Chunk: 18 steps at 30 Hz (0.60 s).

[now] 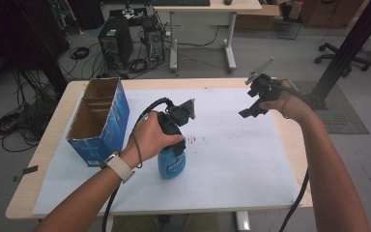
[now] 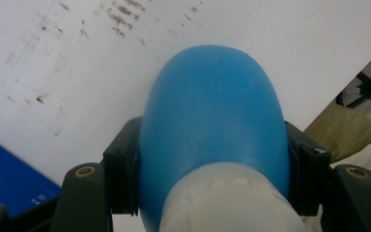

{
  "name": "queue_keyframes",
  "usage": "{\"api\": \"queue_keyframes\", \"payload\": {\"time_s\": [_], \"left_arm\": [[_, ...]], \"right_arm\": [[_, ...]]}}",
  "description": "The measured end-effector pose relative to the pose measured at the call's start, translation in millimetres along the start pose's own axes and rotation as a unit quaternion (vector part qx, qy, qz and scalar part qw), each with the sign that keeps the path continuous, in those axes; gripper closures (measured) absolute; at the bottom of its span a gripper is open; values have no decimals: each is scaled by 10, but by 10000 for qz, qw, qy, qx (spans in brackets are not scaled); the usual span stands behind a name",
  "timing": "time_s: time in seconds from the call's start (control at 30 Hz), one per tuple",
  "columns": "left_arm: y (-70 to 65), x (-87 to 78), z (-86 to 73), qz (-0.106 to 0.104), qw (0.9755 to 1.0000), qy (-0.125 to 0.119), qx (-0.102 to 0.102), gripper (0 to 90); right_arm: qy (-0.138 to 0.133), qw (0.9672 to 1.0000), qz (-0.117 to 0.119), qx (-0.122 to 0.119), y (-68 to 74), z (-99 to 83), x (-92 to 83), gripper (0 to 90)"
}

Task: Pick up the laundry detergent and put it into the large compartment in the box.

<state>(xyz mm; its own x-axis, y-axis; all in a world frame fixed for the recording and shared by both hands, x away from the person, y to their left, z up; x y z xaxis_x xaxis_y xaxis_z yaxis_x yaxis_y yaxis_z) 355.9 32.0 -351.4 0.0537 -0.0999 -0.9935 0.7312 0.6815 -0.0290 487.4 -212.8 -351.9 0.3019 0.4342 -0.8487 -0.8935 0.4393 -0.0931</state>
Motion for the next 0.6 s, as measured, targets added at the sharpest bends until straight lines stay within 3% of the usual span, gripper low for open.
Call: {"api": "queue_keyframes", "payload": {"time_s": [0.6], "left_arm": [[44,-236,-6,63,9997,-162,-195,373]], "right_arm": [[-25,10000,-17,16,1,-8,-28,60]]}}
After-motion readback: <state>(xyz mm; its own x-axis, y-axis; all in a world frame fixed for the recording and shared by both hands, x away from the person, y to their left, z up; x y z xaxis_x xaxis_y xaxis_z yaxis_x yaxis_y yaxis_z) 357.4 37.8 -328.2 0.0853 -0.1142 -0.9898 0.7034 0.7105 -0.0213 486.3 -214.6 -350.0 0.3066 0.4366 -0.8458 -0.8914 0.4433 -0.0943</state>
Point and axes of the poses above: each handheld gripper's, and its own axes: x roughly forward along the jaws, z roughly out of its top, y roughly to its left, the point moved 8 cm from there along x, roughly forward along the jaws, and after that the axes turned 1 degree about -x, right-handed, at the moved point
